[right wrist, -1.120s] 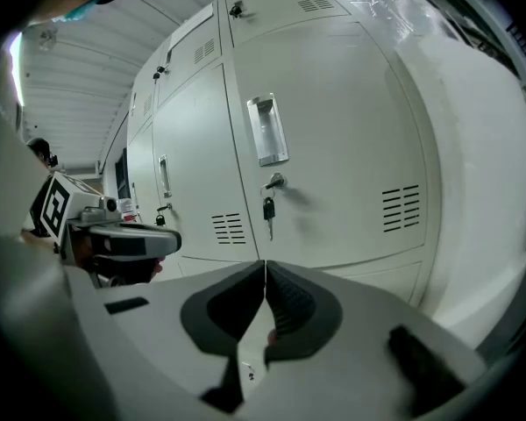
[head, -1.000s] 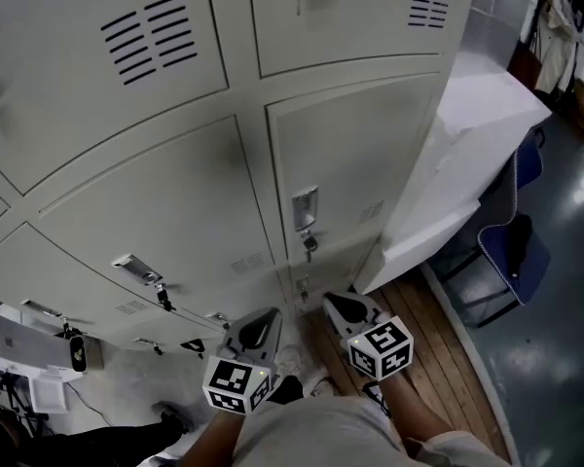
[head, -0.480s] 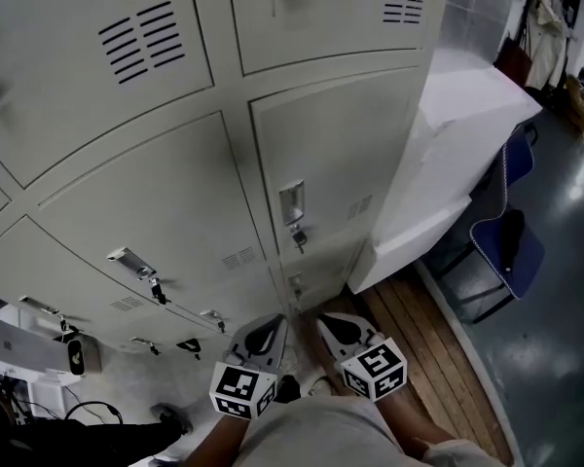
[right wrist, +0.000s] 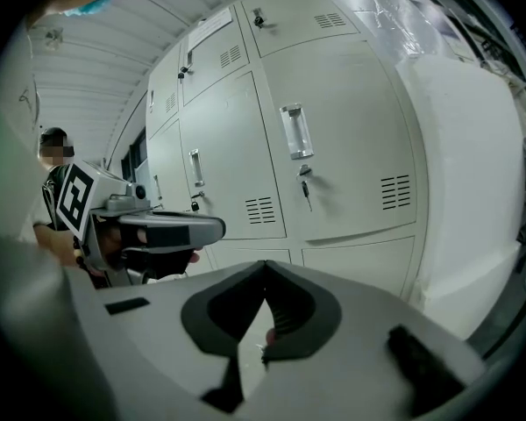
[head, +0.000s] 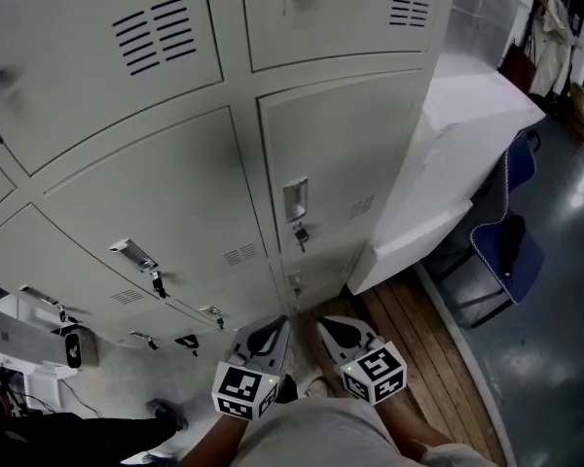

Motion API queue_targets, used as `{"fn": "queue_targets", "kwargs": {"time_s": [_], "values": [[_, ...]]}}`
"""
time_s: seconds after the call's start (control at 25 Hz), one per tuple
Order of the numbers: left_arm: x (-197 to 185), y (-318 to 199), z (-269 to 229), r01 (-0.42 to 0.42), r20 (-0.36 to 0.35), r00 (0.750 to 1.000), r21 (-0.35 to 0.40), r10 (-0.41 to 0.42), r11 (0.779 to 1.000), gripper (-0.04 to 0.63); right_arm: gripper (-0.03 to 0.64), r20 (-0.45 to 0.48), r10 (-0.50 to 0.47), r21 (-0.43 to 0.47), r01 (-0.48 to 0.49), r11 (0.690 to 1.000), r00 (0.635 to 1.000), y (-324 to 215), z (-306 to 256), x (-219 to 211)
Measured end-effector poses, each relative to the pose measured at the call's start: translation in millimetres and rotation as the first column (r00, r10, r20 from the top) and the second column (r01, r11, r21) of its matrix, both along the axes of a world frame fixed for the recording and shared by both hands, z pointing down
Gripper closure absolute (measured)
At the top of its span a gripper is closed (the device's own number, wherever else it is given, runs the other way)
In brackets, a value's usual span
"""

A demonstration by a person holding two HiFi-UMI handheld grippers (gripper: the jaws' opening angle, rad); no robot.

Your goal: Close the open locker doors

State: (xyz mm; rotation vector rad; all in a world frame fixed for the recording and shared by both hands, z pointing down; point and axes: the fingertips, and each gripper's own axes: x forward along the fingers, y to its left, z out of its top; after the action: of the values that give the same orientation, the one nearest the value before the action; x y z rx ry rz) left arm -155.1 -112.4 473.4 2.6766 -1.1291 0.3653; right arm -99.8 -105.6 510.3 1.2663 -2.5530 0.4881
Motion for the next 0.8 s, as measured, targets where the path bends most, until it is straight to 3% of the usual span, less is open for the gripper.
{"fn": "queue_targets", "kwargs": {"time_s": [0.8], "values": [[-2.5,-1.4,2.7,0.006,0.005,1.0,-0.003,-0.006,1.0,0.581,0.591,0.013,-0.015,0.009,0.015,1.0,1.0,-4.1,-3.7,-7.5]]}}
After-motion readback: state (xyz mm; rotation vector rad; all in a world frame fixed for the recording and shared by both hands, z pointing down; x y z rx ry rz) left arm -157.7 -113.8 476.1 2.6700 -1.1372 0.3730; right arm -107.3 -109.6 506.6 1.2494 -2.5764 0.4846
